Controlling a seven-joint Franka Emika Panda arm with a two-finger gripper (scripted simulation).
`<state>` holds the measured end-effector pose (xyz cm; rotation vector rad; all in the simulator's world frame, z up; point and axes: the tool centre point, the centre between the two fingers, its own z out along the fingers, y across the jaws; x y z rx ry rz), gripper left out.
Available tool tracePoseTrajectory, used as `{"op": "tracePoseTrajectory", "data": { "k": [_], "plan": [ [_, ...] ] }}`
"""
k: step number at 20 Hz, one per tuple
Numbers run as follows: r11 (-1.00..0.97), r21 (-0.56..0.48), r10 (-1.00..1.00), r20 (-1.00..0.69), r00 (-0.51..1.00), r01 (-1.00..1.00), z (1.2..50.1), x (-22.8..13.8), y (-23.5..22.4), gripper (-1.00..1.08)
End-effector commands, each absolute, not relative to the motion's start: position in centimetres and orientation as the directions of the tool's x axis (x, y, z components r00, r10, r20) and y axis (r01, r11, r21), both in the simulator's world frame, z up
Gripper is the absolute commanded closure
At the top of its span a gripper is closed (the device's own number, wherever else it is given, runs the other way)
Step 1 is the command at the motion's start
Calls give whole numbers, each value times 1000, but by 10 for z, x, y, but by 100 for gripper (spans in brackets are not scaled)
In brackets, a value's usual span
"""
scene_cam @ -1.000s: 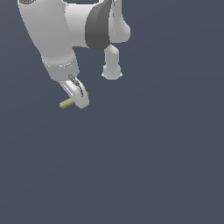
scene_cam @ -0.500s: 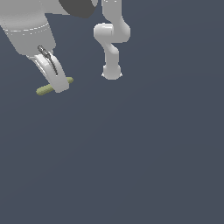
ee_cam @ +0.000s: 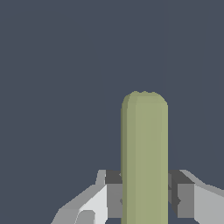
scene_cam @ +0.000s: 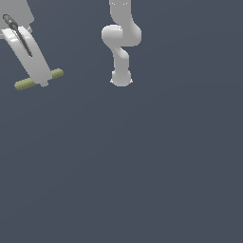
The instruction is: Pick up the object and move it to a goal position.
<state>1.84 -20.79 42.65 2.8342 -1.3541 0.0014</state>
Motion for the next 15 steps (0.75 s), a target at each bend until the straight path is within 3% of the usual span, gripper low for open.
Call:
{"op": "tracePoseTrajectory", "data": {
  "k": [1, 15],
  "plan": [
    [-629, 1, -778, 0, 629, -778, 436, 21, -212, 108],
    [-629, 0, -777, 0, 629, -777, 455, 26, -222, 108]
  ]
}}
